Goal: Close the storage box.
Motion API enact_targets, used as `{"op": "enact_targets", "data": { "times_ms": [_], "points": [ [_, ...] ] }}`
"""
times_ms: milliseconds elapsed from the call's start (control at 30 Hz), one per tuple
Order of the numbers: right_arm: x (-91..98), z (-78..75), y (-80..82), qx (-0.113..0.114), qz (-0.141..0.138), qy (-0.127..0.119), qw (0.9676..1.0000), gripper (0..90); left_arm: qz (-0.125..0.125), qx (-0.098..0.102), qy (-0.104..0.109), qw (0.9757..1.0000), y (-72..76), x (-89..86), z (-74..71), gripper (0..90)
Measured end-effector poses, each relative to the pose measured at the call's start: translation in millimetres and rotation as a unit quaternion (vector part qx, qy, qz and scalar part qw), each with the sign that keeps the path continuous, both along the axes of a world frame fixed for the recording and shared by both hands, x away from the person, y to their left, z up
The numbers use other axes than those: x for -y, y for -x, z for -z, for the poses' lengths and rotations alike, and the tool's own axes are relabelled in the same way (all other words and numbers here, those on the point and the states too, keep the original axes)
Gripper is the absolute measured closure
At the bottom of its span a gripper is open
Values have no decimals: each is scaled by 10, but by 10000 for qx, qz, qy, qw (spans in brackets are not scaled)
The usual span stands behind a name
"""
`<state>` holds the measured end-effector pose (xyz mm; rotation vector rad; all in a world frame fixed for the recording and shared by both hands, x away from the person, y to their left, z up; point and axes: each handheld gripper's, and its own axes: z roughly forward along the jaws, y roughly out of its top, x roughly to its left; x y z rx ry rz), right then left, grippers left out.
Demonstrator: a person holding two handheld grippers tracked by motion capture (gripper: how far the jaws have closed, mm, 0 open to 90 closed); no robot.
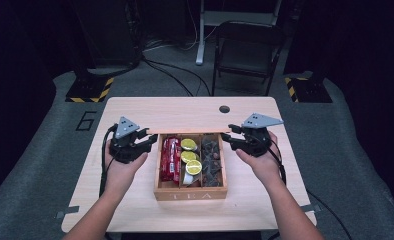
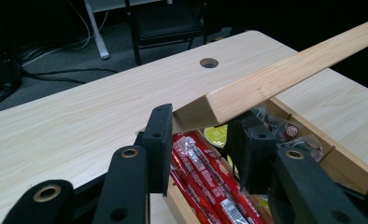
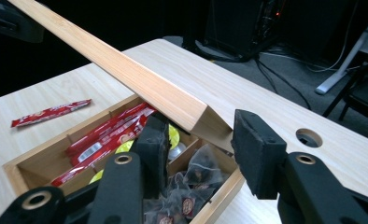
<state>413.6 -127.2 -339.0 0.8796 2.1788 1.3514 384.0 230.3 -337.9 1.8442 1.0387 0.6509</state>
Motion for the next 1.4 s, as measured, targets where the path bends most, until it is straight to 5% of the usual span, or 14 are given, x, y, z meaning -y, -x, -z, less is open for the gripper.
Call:
{"op": "enact_targets", "data": {
  "times_ms": [233, 533, 700, 1200, 1400],
  "points": [
    [48, 68, 43, -213, -101, -144, 9996, 572, 35, 31, 37, 10000, 93, -10, 88, 611],
    [47, 184, 177, -65, -93, -81, 9999, 575, 118, 56, -22, 9999, 213, -16, 212, 606],
    [54, 318, 318, 36, -166, 147, 9997, 574, 233, -12, -25, 9997, 333, -43, 364, 599],
    [73, 602, 565, -21, -174, 243, 9995, 574, 321, 66, 120, 9994, 547, -60, 729, 576],
    [84, 774, 632, -271, -131, 44, 9995, 572, 320, 18, 87, 9994, 601, -52, 850, 576]
  ]
}}
